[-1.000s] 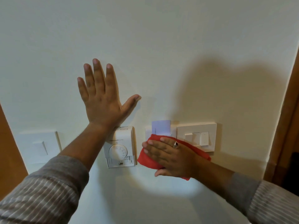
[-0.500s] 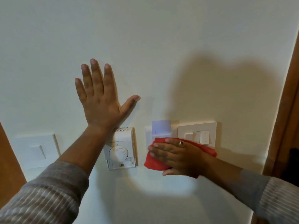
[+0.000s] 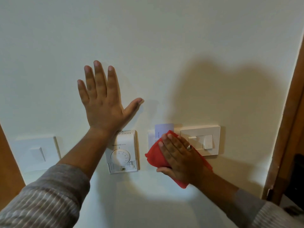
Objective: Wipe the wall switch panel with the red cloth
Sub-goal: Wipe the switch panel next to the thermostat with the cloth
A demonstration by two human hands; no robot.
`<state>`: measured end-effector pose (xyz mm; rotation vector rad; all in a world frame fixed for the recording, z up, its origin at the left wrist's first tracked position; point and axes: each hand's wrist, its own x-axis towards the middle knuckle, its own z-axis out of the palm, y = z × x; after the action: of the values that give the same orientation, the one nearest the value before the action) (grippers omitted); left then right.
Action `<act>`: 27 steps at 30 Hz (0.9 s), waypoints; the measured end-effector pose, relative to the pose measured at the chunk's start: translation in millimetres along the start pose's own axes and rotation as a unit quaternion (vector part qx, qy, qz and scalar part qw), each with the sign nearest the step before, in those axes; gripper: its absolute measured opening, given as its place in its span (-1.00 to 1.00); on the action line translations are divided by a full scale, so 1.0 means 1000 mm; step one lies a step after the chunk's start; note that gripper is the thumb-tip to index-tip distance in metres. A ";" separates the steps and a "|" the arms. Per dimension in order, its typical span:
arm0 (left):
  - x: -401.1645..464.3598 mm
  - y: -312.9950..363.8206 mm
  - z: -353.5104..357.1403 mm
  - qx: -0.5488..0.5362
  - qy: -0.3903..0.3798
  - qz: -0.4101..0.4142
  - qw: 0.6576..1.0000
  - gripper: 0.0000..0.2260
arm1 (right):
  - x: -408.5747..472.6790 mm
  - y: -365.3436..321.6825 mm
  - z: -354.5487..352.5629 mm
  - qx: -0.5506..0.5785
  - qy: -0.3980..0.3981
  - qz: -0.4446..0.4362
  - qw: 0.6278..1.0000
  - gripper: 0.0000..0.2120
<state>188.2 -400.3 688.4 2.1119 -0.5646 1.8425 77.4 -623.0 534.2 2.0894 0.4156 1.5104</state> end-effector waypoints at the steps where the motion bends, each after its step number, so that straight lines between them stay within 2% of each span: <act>1: 0.000 0.001 0.000 -0.002 -0.001 0.000 1.000 -0.04 | 0.000 -0.008 0.002 -0.001 -0.005 0.028 1.000 -0.17; 3: 0.001 0.001 0.000 -0.007 -0.005 0.000 1.000 -0.04 | -0.002 -0.016 0.005 -0.004 -0.017 0.029 0.999 -0.18; 8: 0.000 0.001 0.000 -0.009 -0.009 -0.003 1.000 -0.04 | -0.009 0.008 0.001 0.012 -0.044 -0.130 0.990 -0.27; 10: 0.000 0.001 -0.001 -0.010 -0.012 -0.004 1.000 -0.04 | -0.007 0.009 -0.001 0.033 -0.032 -0.105 0.993 -0.27; 12: 0.000 0.001 -0.001 -0.010 -0.012 -0.004 1.000 -0.04 | -0.003 -0.001 -0.001 0.040 -0.010 -0.035 0.999 -0.28; 14: 0.000 0.001 -0.001 -0.013 -0.012 -0.005 1.000 -0.05 | 0.001 -0.014 0.001 0.029 0.000 0.026 0.999 -0.30; 16: -0.001 0.001 0.000 -0.012 -0.009 -0.006 1.000 -0.04 | 0.004 -0.025 0.005 0.008 0.000 0.050 0.999 -0.30; 18: -0.001 0.001 0.000 -0.008 -0.007 -0.007 1.000 -0.04 | 0.002 -0.026 0.008 -0.012 0.003 0.019 1.000 -0.32; 22: -0.002 0.000 -0.003 -0.011 -0.014 0.001 1.000 -0.04 | -0.013 -0.003 0.003 -0.016 -0.022 -0.131 0.991 -0.39; 24: -0.002 0.000 -0.003 -0.011 -0.015 0.003 1.000 -0.04 | -0.016 0.007 0.001 -0.005 -0.022 -0.129 0.991 -0.40; 27: -0.003 0.000 -0.001 -0.007 -0.011 0.001 1.000 -0.04 | -0.010 0.001 0.004 -0.011 0.008 -0.040 0.999 -0.34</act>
<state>186.7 -399.9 685.8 2.1257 -0.5827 1.8122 78.0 -630.3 526.4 2.0202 0.4800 1.4796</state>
